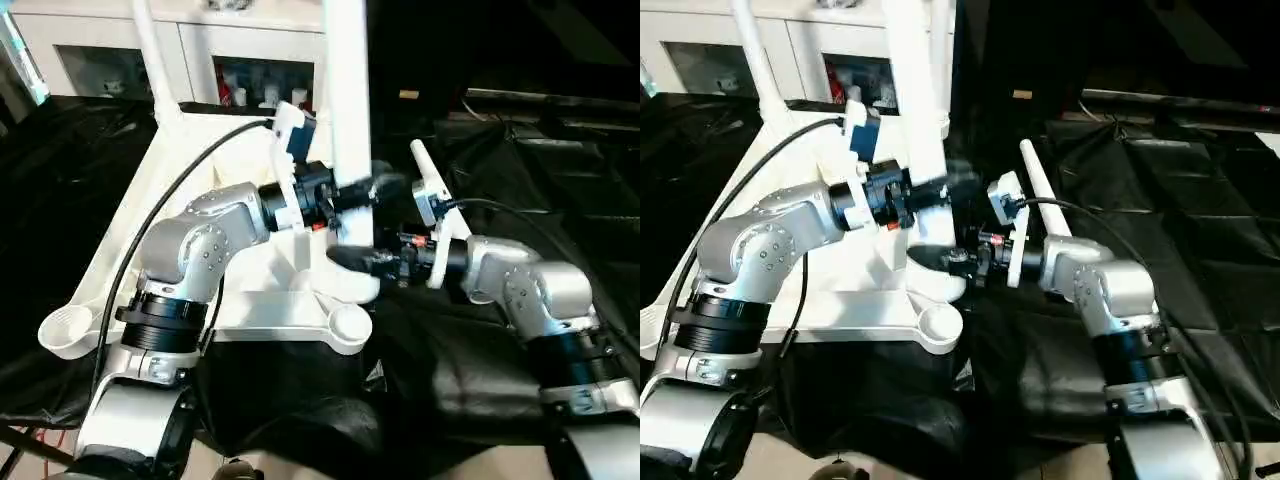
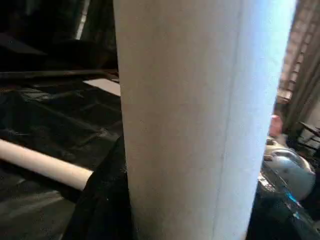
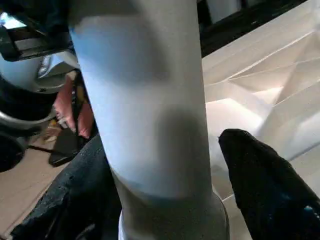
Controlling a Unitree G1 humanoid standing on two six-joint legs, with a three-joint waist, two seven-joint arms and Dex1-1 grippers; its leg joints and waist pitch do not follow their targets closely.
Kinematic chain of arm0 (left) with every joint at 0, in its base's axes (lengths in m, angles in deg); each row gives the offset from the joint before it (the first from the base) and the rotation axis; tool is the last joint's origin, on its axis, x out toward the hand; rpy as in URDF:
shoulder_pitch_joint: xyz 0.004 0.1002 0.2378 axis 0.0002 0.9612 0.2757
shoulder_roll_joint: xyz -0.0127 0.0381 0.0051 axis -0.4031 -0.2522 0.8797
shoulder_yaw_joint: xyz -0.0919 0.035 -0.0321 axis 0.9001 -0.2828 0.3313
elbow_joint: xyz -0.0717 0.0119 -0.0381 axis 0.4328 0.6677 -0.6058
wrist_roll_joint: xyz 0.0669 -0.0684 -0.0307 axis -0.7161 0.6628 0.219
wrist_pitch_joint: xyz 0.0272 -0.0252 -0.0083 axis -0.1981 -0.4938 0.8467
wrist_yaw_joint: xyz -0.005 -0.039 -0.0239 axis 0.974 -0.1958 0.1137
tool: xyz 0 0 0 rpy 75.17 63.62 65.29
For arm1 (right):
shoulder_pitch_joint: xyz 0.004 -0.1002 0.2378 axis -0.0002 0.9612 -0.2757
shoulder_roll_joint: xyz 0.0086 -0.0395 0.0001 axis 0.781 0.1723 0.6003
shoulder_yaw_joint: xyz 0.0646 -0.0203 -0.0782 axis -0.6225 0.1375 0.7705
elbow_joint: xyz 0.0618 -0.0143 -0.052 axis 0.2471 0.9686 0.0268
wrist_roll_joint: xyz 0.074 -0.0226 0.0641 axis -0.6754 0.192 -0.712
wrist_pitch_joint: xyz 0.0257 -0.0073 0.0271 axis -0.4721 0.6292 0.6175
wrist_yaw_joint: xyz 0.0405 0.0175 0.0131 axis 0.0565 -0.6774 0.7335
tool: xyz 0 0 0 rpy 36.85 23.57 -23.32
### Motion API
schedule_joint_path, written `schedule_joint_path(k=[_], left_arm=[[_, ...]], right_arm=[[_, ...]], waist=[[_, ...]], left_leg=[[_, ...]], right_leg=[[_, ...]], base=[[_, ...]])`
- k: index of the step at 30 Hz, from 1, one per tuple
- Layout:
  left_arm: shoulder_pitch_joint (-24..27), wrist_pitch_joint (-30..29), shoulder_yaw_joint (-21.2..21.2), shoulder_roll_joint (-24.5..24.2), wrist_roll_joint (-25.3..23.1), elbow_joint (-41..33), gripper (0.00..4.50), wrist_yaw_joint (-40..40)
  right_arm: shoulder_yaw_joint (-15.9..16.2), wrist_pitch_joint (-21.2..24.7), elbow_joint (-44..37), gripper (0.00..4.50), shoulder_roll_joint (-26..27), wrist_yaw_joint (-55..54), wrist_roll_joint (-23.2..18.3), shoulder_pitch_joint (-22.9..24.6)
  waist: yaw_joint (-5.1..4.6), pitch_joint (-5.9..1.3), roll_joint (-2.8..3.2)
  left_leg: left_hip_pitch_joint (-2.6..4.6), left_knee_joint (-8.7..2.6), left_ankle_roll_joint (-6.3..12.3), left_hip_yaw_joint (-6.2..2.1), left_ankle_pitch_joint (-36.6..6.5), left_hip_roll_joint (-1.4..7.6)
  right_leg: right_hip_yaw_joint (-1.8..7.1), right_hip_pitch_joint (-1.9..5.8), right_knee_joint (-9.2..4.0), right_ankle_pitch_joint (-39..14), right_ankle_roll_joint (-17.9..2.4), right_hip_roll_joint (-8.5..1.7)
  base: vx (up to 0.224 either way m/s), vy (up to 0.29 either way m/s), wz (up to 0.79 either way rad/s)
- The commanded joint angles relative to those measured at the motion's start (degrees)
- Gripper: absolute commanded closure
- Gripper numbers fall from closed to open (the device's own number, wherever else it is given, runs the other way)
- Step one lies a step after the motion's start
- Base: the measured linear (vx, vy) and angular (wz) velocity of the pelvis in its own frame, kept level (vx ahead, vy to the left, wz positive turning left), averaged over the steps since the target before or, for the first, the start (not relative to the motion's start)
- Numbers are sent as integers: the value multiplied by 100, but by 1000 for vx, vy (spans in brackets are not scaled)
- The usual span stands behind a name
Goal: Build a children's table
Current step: Pick table leg
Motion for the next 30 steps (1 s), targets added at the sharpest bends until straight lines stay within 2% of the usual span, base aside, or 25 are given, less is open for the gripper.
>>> schedule_joint_path(k=[1,2,3,4,5,6,9,11,15,19,20,21,25,28,29,30], left_arm=[[-5,-34,-172,-66,72,-115,257,-289],[-5,-34,-170,-64,72,-113,257,-289],[-18,-31,-151,-54,78,-87,257,-298],[-22,-32,-146,-51,81,-82,257,-296],[-32,-34,-133,-44,88,-69,257,-290],[-32,-34,-133,-44,88,-69,257,-290],[-52,-43,-97,-37,115,-31,257,-288],[-62,-6,-61,-13,70,33,257,-180],[-55,-5,-53,-5,76,24,258,-179],[-63,50,-7,36,37,68,258,-59],[-82,86,31,72,-15,115,202,82],[-108,167,84,132,-80,173,188,251],[-266,392,372,437,-425,487,177,1326],[-336,414,526,534,-440,600,175,1645],[-387,404,637,588,-397,677,175,1810],[-403,406,673,604,-377,701,175,1849]], right_arm=[[-20,86,-190,116,-159,95,-125,-171],[-13,87,-192,116,-160,97,-123,-171],[57,78,-182,142,-163,107,-80,-179],[63,76,-173,149,-161,105,-71,-182],[76,70,-149,154,-156,99,-50,-189],[76,70,-149,154,-156,99,-50,-189],[94,22,-77,191,-117,46,24,-179],[115,-36,-87,193,-81,-44,86,-127],[94,-105,-83,233,-19,-202,112,-81],[54,-181,-74,246,56,-382,162,-60],[19,-198,-71,249,96,-466,169,-55],[-11,-211,-72,249,133,-523,168,-47],[-61,-313,-58,255,257,-738,228,-21],[-71,-339,-20,258,279,-784,227,-53],[-79,-356,10,259,295,-807,224,-88],[-80,-363,23,259,302,-820,227,-106]], waist=[[7,-448,34],[7,-449,35],[10,-452,33],[5,-449,35],[5,-451,11],[6,-448,24],[8,-446,26],[11,-452,30],[7,-452,32],[7,-455,35],[5,-456,35],[5,-455,37],[5,-459,26],[21,-464,9],[18,-467,-18],[22,-467,-3]], left_leg=[[59,-351,85,-48,-1082,199],[62,-351,90,-48,-1074,198],[58,-346,96,-47,-1041,197],[55,-346,90,-46,-1048,200],[56,-344,88,-43,-1052,198],[55,-346,89,-46,-1052,198],[62,-343,74,-44,-1074,197],[64,-342,66,-46,-1073,199],[61,-344,56,-47,-1065,196],[62,-342,53,-46,-1038,195],[62,-343,52,-46,-1040,193],[59,-339,50,-44,-1037,191],[70,-336,22,-42,-1076,199],[48,-325,58,-44,-1018,174],[46,-324,77,-41,-999,175],[42,-323,92,-46,-955,176]], right_leg=[[307,369,-440,-1566,-887,-390],[306,371,-440,-1547,-898,-390],[306,378,-432,-1491,-917,-391],[306,375,-428,-1481,-938,-391],[304,376,-431,-1497,-937,-391],[304,379,-430,-1525,-932,-396],[305,371,-439,-1601,-913,-395],[304,370,-437,-1588,-911,-395],[304,370,-434,-1581,-895,-395],[306,371,-418,-1455,-937,-388],[305,375,-419,-1464,-935,-389],[307,373,-424,-1466,-930,-391],[305,376,-440,-1526,-870,-390],[298,389,-449,-1566,-792,-391],[298,391,-447,-1561,-786,-393],[295,392,-438,-1532,-789,-392]], base=[[0,0,0],[0,0,0],[0,0,0],[0,0,0],[0,0,0],[0,0,0],[0,0,0],[0,0,0],[0,0,0],[0,0,0],[0,0,0],[0,0,0],[0,0,0],[0,0,0],[0,0,0],[0,0,0]])
